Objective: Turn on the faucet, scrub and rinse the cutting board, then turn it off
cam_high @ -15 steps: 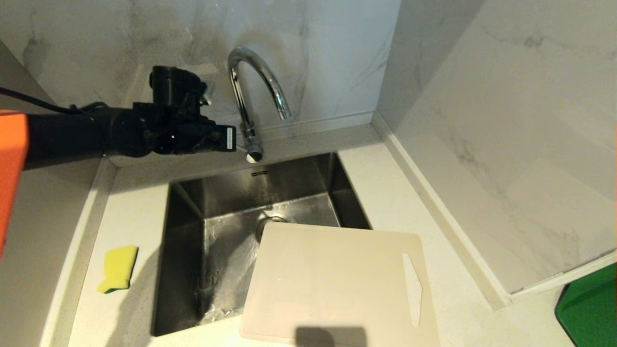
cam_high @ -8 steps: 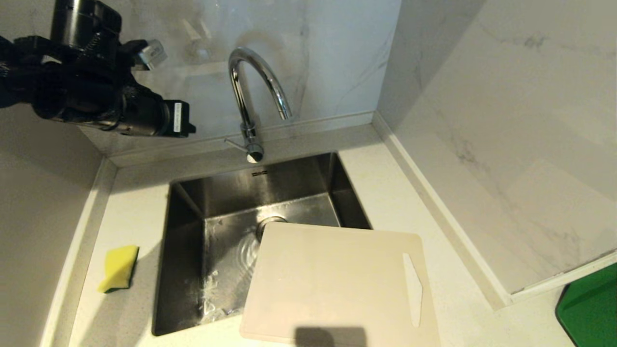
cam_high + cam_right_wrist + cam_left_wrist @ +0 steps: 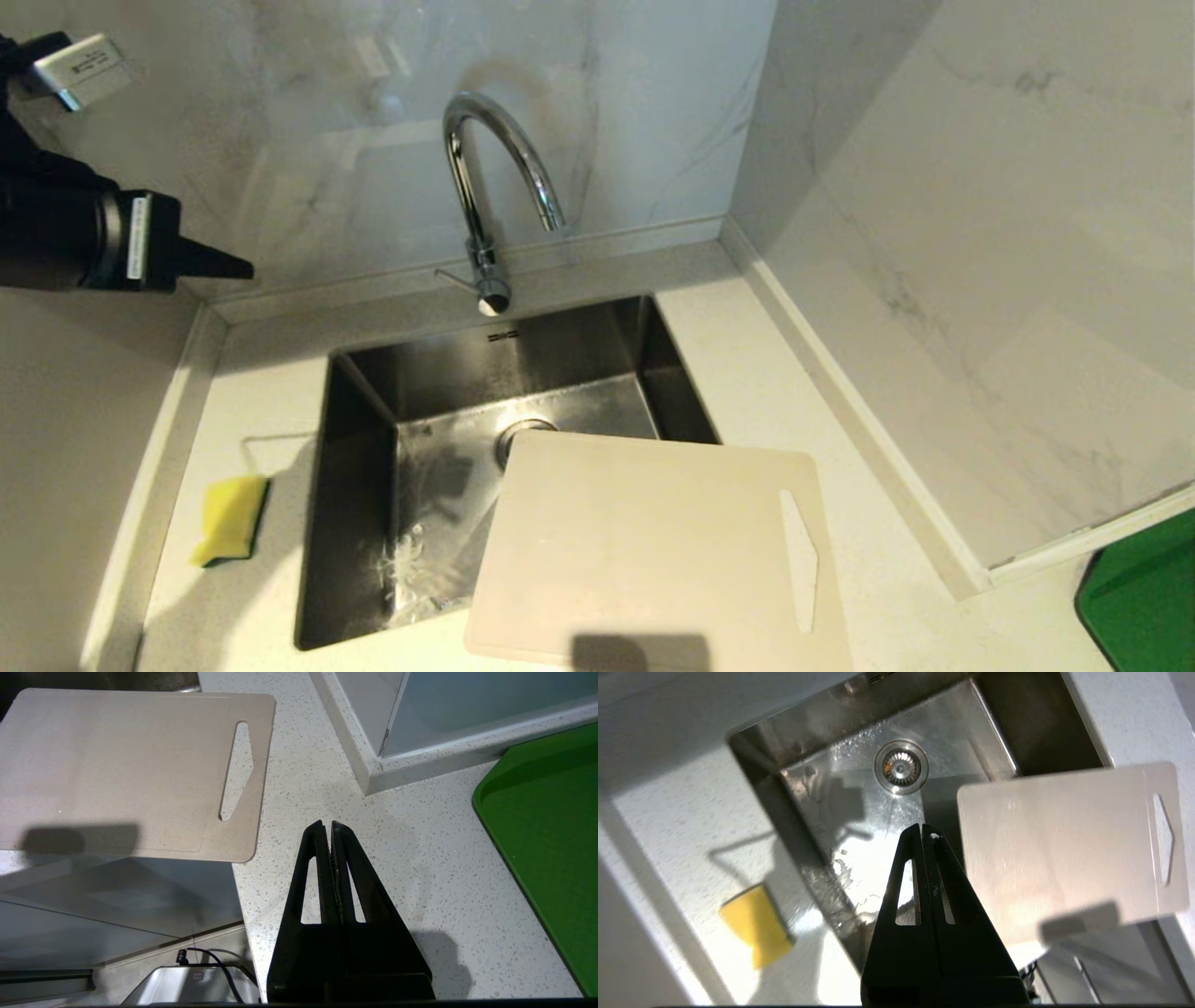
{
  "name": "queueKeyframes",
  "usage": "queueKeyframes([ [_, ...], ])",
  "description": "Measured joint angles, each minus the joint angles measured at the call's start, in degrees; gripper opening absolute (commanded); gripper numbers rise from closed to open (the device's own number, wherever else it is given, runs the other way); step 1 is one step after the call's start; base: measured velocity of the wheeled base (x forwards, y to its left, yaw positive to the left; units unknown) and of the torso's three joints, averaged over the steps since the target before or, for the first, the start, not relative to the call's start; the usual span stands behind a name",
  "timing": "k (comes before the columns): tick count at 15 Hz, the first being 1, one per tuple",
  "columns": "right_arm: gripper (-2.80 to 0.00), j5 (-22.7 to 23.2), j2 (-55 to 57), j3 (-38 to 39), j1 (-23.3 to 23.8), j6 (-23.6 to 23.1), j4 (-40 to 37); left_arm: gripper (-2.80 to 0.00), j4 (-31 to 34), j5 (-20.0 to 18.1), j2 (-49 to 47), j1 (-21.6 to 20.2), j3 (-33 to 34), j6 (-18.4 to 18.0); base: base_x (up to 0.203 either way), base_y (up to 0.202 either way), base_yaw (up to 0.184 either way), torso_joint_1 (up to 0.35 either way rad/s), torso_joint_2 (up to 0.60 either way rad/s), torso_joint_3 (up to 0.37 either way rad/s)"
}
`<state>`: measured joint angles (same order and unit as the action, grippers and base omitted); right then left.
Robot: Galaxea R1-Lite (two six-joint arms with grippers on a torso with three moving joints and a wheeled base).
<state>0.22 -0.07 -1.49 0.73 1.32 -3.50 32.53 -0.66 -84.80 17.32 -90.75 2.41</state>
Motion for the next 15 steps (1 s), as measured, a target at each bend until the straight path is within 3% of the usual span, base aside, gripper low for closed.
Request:
queueKeyframes([
  [2, -2.8, 0.0, 0.0, 0.0, 0.01, 0.02, 0.02, -2.8, 0.53, -2.19, 3.44, -2.93, 3.26, -1.92, 0.0, 0.0, 0.0, 0.0, 0.0, 0.0],
  [7, -2.8, 0.0, 0.0, 0.0, 0.01, 0.02, 0.02, -2.8, -1.94, -2.72, 10.99, -5.83, 11.46, -2.43, 0.0, 0.0, 0.0, 0.0, 0.0, 0.0],
  [15, -2.8, 0.02, 0.0, 0.0, -0.02, 0.02, 0.0, -2.8, -24.53, 0.77, 24.45, -5.98, 39.23, -7.13, 0.0, 0.0, 0.0, 0.0, 0.0, 0.0],
])
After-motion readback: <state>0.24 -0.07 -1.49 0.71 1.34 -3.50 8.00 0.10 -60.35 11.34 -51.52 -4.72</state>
